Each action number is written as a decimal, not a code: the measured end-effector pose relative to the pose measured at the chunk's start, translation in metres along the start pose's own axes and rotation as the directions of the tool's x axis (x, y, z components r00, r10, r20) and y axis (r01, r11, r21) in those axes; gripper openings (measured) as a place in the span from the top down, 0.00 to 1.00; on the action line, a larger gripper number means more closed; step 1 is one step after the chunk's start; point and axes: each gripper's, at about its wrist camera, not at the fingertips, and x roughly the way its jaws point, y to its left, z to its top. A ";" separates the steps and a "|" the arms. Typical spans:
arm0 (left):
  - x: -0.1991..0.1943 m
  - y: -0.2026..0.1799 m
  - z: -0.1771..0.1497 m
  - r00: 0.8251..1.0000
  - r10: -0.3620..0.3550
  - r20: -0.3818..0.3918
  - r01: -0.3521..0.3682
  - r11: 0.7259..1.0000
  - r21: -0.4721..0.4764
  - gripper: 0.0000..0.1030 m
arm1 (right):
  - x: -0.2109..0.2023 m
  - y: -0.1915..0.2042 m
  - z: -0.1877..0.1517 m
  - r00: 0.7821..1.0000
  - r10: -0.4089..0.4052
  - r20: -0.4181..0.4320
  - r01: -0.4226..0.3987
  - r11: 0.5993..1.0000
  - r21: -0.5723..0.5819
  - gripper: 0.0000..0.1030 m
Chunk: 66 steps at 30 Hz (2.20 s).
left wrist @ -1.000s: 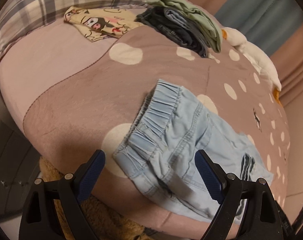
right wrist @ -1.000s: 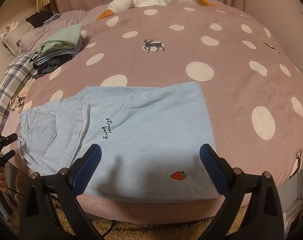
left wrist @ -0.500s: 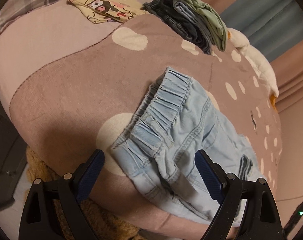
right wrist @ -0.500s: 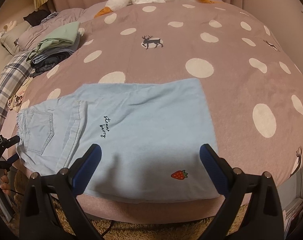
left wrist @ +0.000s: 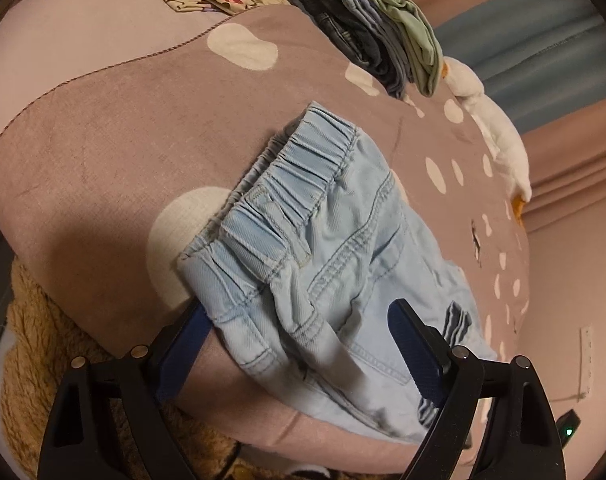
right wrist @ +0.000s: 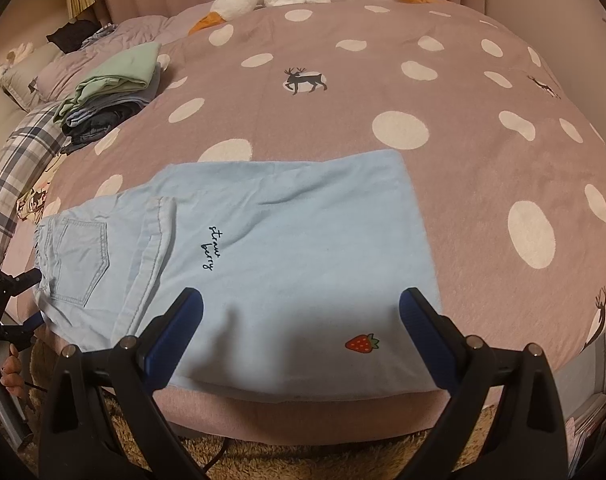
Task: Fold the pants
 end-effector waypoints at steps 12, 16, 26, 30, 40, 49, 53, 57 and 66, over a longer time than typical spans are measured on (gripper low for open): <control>0.007 -0.004 0.003 0.995 -0.088 0.053 0.089 0.995 -0.035 0.79 | 0.003 -0.001 -0.004 0.999 0.036 -0.011 -0.035 0.999 0.011 0.04; -0.019 -0.038 -0.001 0.988 -0.101 0.113 0.092 0.992 0.082 0.80 | -0.002 -0.004 -0.004 1.000 0.027 0.005 -0.027 1.000 0.010 0.04; -0.048 -0.129 -0.019 0.963 -0.256 0.085 0.215 0.919 0.329 0.81 | -0.013 -0.022 -0.004 0.999 0.015 0.037 -0.017 0.998 0.058 0.04; -0.040 -0.150 -0.030 0.961 -0.273 0.040 0.238 0.893 0.381 0.81 | -0.015 -0.030 -0.006 0.999 0.011 0.042 -0.015 0.997 0.080 0.04; -0.009 -0.186 -0.060 0.962 -0.263 -0.076 0.267 0.836 0.479 0.81 | -0.017 -0.047 -0.012 0.999 -0.002 0.043 -0.004 0.992 0.126 0.04; 0.039 -0.204 -0.085 0.954 -0.216 -0.206 0.293 0.813 0.503 0.81 | -0.015 -0.061 -0.017 0.999 -0.014 0.035 0.009 0.987 0.163 0.04; 0.060 -0.203 -0.089 0.940 -0.208 -0.272 0.318 0.821 0.473 0.81 | -0.012 -0.065 -0.019 1.000 -0.014 0.022 0.010 0.985 0.175 0.04; 0.086 -0.198 -0.090 0.916 -0.200 -0.347 0.339 0.849 0.406 0.79 | -0.008 -0.065 -0.020 1.000 -0.009 0.012 0.007 0.983 0.182 0.04; 0.089 -0.202 -0.100 0.913 -0.180 -0.365 0.335 0.842 0.423 0.58 | -0.006 -0.067 -0.020 1.000 -0.013 0.007 0.012 0.982 0.189 0.04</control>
